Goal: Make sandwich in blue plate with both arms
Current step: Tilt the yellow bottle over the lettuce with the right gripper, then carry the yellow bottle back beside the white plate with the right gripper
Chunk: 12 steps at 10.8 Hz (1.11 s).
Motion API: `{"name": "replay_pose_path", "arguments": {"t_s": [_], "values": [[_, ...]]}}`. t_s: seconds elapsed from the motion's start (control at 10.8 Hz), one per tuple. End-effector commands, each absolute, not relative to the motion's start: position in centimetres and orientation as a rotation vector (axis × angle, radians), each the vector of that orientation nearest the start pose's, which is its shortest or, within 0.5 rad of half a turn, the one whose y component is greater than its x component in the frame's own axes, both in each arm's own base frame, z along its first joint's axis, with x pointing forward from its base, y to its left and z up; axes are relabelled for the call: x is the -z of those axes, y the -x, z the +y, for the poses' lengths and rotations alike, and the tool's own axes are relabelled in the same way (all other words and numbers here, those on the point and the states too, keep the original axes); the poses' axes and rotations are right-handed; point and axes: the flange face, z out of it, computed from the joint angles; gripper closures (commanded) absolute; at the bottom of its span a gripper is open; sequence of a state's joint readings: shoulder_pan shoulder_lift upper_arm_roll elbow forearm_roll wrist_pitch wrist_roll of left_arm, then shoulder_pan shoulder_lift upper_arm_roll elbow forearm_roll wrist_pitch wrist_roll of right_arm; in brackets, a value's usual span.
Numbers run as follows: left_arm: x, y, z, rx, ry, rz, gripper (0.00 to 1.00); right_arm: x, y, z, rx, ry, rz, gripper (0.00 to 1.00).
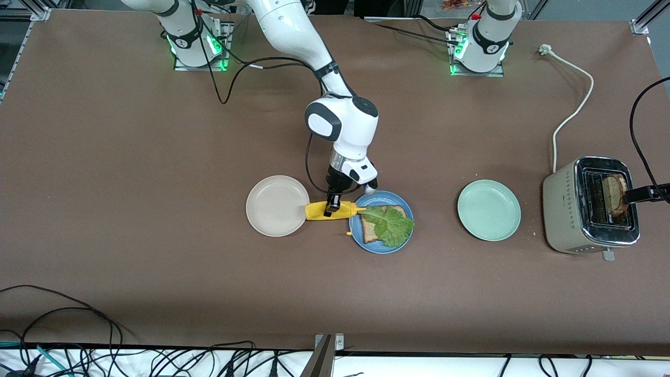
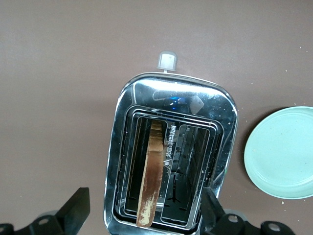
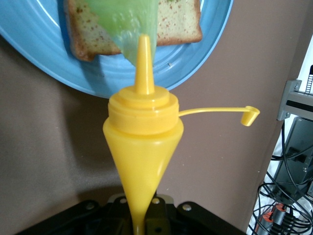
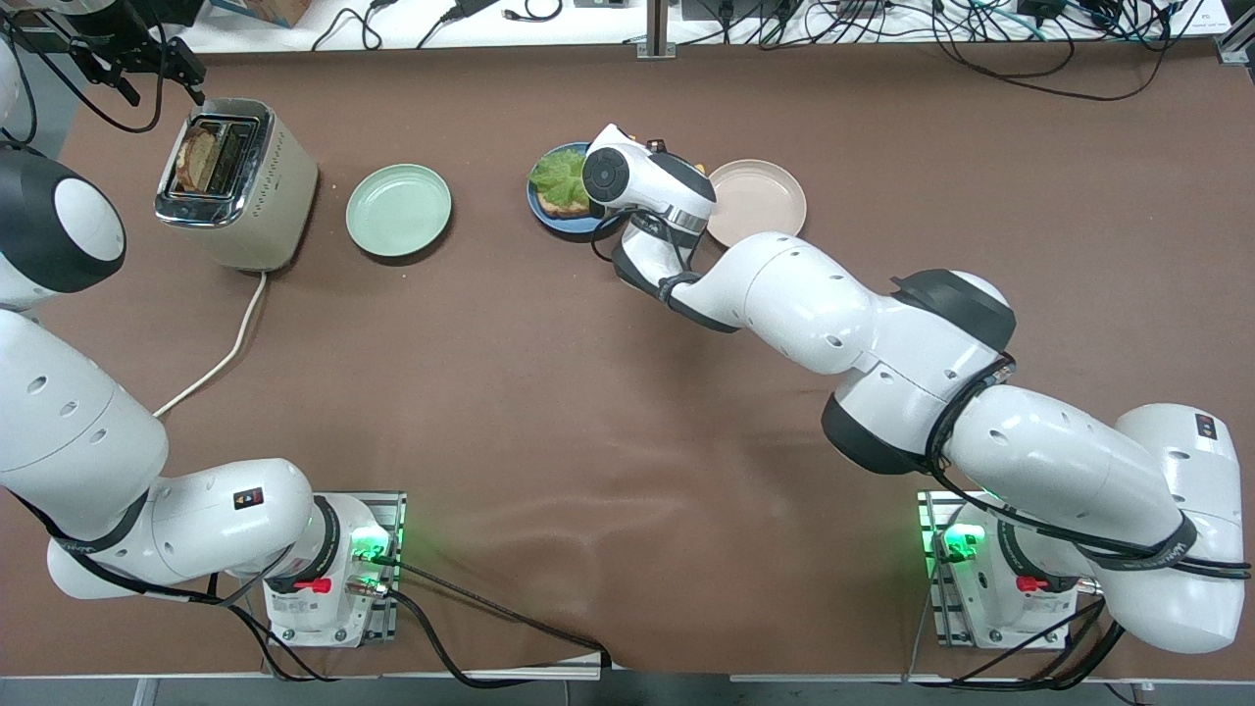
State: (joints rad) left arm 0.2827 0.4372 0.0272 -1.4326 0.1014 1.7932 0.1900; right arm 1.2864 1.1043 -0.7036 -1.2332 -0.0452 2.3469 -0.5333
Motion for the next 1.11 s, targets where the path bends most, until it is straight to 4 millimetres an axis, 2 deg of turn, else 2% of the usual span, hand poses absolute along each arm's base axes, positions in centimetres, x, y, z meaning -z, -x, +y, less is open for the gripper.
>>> {"name": "replay_pose_path", "arguments": {"t_s": [0.0, 0.09, 0.28, 0.37, 0.56, 0.65, 0.74, 0.83, 0.93, 1.02], "values": [[-44.6, -64.4, 21.5, -0.165, 3.032, -0.107, 0.00, -21.8, -54.0, 56.0, -0.342, -1.787, 1.707, 1.00], [-44.5, -64.3, 21.7, -0.172, 3.033, -0.112, 0.00, -24.5, -54.4, 56.0, -0.360, -1.811, 1.702, 1.00], [-42.3, -63.8, 22.6, -0.226, 3.072, -0.150, 0.00, -29.4, -54.4, 55.6, -0.342, -1.916, 1.675, 1.00], [-41.3, -63.7, 23.1, -0.249, 3.075, -0.162, 0.00, -32.5, -54.5, 55.0, -0.345, -1.973, 1.704, 1.00], [-38.5, -63.2, 23.2, -0.351, 3.103, -0.180, 0.00, -39.4, -55.8, 51.7, -0.310, -2.122, 1.736, 1.00], [-38.0, -63.1, 22.9, -0.363, 3.118, -0.195, 0.00, -43.3, -56.2, 49.7, -0.298, -2.190, 1.757, 1.00], [-37.6, -63.1, 22.8, -0.376, 3.122, -0.199, 0.00, -46.9, -57.1, 46.4, -0.269, -2.258, 1.756, 1.00], [-37.2, -63.1, 22.8, -0.386, 3.123, -0.189, 0.00, -49.5, -58.0, 42.8, -0.245, -2.351, 1.762, 1.00], [-37.0, -63.1, 22.9, -0.391, 3.125, -0.182, 0.18, -51.4, -59.3, 38.6, -0.235, -2.413, 1.797, 1.00], [-36.9, -63.0, 22.9, -0.395, 3.126, -0.177, 0.43, -52.6, -60.5, 34.3, -0.227, -2.468, 1.860, 1.00]]}}
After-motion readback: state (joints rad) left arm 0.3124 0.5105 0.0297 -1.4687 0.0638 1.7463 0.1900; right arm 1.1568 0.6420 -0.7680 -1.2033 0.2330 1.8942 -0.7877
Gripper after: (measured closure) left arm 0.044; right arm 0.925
